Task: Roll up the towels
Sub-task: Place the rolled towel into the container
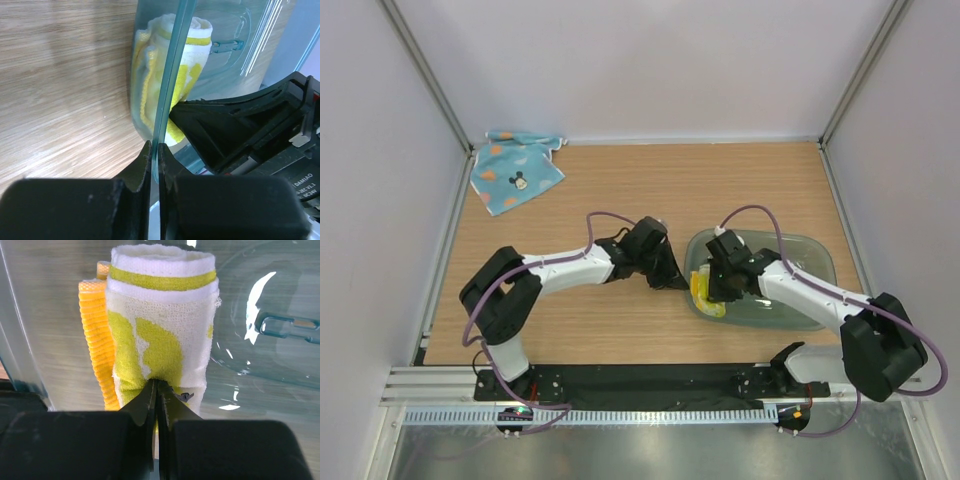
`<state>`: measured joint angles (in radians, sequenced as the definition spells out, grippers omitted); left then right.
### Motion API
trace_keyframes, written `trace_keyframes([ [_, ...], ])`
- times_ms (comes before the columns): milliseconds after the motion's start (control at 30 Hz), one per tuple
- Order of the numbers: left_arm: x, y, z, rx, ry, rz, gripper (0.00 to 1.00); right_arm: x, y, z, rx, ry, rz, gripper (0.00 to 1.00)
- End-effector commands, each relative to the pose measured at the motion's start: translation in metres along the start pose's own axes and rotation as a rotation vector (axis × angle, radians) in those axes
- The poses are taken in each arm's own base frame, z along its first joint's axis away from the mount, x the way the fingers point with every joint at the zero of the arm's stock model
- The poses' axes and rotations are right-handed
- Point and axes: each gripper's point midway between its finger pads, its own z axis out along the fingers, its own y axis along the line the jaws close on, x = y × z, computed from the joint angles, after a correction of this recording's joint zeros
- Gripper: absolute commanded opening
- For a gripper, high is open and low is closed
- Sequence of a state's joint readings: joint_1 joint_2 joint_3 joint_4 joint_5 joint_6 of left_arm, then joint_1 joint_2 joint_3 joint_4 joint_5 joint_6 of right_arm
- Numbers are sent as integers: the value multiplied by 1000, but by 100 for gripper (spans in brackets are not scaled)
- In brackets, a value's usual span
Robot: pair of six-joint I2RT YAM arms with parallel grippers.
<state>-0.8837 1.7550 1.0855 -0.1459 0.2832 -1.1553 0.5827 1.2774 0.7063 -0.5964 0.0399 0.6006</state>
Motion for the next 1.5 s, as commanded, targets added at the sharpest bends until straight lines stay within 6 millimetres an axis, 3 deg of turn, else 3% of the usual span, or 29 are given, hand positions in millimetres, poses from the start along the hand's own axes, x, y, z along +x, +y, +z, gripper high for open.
trace_keyframes([
  [0,7,12,15,-62,4,-16,5,-5,9,7,-16,-14,-3,2],
  [300,14,13,18,-64,-15,-124,2,-38,-15,13,188,-51,-33,2],
  [633,19,3,27,-35,-7,-156,2,-61,-24,15,204,-86,-14,2],
  [800,18,0,31,-27,-6,-159,1,-62,-21,-4,191,-85,-20,10],
  [867,17,0,32,-26,-4,-162,1,-62,-25,-17,203,-96,-14,24],
  [1000,17,-3,36,-18,1,-158,1,-59,-36,-40,257,-98,-14,38],
  [1267,12,-6,47,-17,12,-142,1,-67,-48,-81,310,-161,0,44],
  [1467,8,-15,50,2,19,-105,2,-72,-49,-89,317,-185,-3,45],
])
